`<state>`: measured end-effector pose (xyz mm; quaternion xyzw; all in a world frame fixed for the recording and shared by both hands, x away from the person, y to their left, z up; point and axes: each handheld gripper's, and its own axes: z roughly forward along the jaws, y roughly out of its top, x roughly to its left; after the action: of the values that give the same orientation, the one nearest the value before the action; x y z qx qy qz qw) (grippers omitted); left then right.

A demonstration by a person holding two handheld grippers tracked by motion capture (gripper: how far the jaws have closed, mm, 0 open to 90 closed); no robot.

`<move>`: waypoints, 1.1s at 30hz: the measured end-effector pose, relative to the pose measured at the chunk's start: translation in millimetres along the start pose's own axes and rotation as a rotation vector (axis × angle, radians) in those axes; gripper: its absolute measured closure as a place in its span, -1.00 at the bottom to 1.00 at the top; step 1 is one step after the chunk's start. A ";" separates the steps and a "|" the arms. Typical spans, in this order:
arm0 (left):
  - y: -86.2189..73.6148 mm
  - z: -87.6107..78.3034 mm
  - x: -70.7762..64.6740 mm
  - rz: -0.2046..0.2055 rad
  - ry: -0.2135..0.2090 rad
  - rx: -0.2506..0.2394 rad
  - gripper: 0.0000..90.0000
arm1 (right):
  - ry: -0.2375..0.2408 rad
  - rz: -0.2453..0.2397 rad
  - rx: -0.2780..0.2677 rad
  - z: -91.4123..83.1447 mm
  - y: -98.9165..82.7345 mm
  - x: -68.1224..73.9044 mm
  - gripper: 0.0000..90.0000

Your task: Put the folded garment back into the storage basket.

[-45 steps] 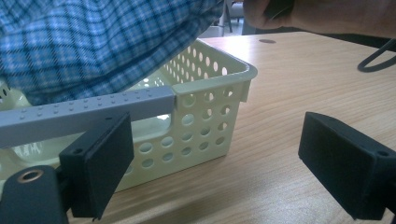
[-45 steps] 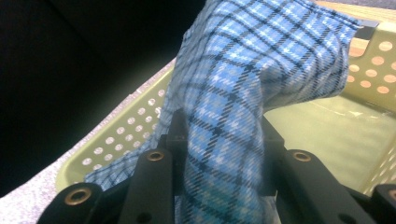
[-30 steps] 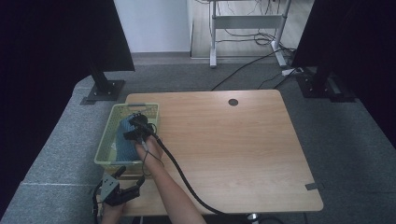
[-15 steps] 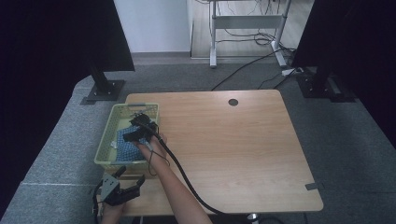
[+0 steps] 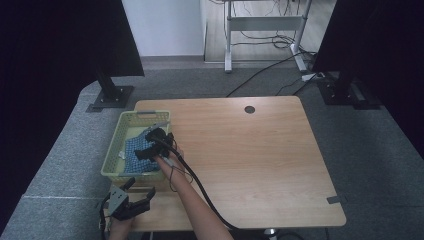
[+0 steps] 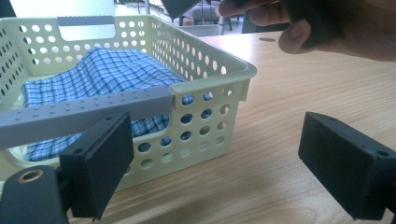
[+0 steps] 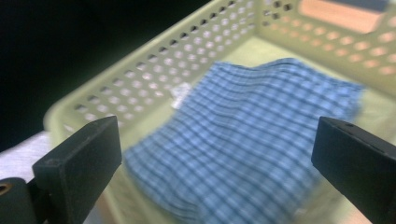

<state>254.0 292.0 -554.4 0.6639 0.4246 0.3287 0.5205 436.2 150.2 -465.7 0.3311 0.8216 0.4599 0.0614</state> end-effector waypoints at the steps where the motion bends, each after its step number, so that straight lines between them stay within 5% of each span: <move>1: 0.0 0.1 0.0 -0.001 0.000 0.001 -0.77 | 0.009 -0.007 -0.006 -2.1 -1.4 -0.6 -0.98; 33: 0.3 0.7 0.3 -0.005 0.004 0.006 -0.77 | 0.041 -0.018 -0.103 -89.3 -23.0 -16.5 -1.00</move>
<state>254.7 291.9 -554.3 0.6637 0.4286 0.3274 0.5183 401.5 68.3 -436.5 0.3105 0.8010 0.5076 0.0656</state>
